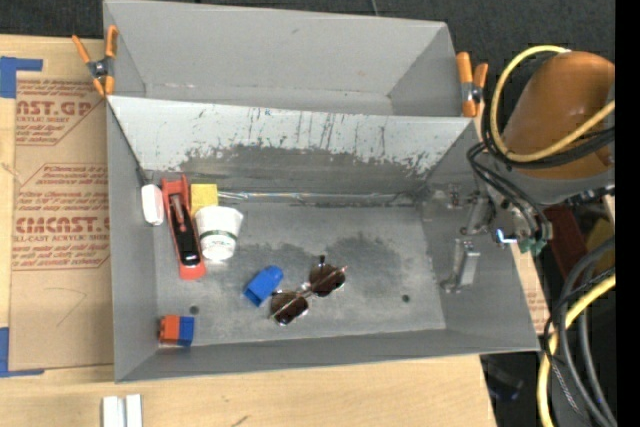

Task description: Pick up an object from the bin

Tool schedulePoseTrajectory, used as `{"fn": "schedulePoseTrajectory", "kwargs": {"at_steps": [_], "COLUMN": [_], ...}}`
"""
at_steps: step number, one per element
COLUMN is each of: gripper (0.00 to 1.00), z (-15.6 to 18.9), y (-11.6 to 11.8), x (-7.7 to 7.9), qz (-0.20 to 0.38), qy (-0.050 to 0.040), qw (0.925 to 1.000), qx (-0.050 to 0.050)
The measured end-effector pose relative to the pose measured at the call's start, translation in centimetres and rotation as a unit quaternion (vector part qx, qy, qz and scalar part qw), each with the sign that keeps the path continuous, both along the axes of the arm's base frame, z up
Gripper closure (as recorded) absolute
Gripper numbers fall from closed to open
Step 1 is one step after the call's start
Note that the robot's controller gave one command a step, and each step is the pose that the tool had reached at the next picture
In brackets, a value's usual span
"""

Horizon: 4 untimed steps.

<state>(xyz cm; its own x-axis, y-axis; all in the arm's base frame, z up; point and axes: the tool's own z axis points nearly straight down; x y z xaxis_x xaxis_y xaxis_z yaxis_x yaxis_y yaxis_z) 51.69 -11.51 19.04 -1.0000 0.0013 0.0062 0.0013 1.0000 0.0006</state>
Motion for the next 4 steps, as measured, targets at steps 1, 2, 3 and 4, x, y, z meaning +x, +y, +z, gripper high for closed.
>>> {"fn": "schedulePoseTrajectory", "kwargs": {"at_steps": [1, 2, 3, 4], "gripper": [0.0, 0.0, 0.0, 0.0], "z": [0.4, -4.8, -6.9, -9.3], "y": [0.0, 1.9, 3.1, 3.4], "x": [0.2, -2.0, -2.5, 1.5], "qz": [0.001, 0.001, 0.005, 0.108], "qy": [-0.0037, -0.0047, 0.0002, -0.0048], "qw": [1.0, 1.0, 1.0, 0.9941], "qx": [-0.001, -0.001, 0.0, 0.0]}}
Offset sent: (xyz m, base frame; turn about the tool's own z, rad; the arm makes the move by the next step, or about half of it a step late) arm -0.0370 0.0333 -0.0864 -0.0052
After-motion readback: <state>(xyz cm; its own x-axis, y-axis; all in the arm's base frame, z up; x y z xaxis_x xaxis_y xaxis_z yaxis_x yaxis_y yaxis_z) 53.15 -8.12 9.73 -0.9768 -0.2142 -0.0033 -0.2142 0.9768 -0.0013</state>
